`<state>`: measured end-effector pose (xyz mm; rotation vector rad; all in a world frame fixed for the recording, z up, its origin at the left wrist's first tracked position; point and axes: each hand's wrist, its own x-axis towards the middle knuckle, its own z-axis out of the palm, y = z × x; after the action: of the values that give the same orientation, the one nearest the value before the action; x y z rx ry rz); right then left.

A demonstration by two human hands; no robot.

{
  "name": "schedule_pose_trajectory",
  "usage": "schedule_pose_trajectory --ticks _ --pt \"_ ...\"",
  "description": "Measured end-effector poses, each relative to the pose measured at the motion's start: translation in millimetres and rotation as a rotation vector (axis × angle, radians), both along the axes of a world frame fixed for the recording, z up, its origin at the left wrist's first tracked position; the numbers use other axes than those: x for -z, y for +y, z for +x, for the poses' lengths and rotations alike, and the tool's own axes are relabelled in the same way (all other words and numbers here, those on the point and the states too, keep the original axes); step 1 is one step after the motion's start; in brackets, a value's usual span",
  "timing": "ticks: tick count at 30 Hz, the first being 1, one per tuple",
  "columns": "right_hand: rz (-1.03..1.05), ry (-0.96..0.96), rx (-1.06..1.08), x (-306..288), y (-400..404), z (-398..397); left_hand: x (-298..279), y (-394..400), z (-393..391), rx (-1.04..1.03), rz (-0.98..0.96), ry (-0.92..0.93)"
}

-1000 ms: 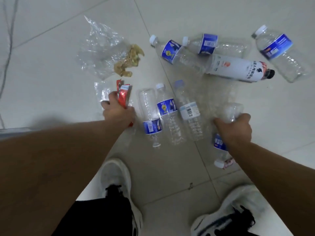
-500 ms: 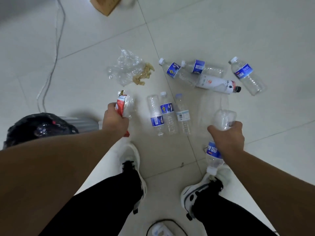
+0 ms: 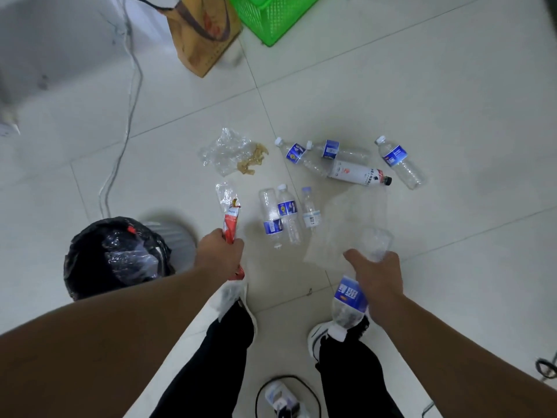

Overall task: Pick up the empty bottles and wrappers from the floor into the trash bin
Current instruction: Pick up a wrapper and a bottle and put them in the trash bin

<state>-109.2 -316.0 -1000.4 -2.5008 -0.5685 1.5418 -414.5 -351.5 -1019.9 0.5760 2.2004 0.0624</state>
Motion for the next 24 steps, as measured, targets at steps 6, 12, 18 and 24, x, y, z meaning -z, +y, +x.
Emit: schedule_pose_trajectory --ticks 6,12,18,24 --pt "-0.012 0.056 -0.008 40 5 6 46 10 28 -0.076 0.030 -0.094" --pt "0.032 0.050 -0.022 116 15 14 141 23 47 -0.078 0.018 0.000" --pt "0.053 0.059 -0.013 204 17 22 237 35 54 -0.006 -0.017 0.100" --pt "0.065 0.049 0.000 260 17 32 292 44 67 -0.091 0.005 0.056"
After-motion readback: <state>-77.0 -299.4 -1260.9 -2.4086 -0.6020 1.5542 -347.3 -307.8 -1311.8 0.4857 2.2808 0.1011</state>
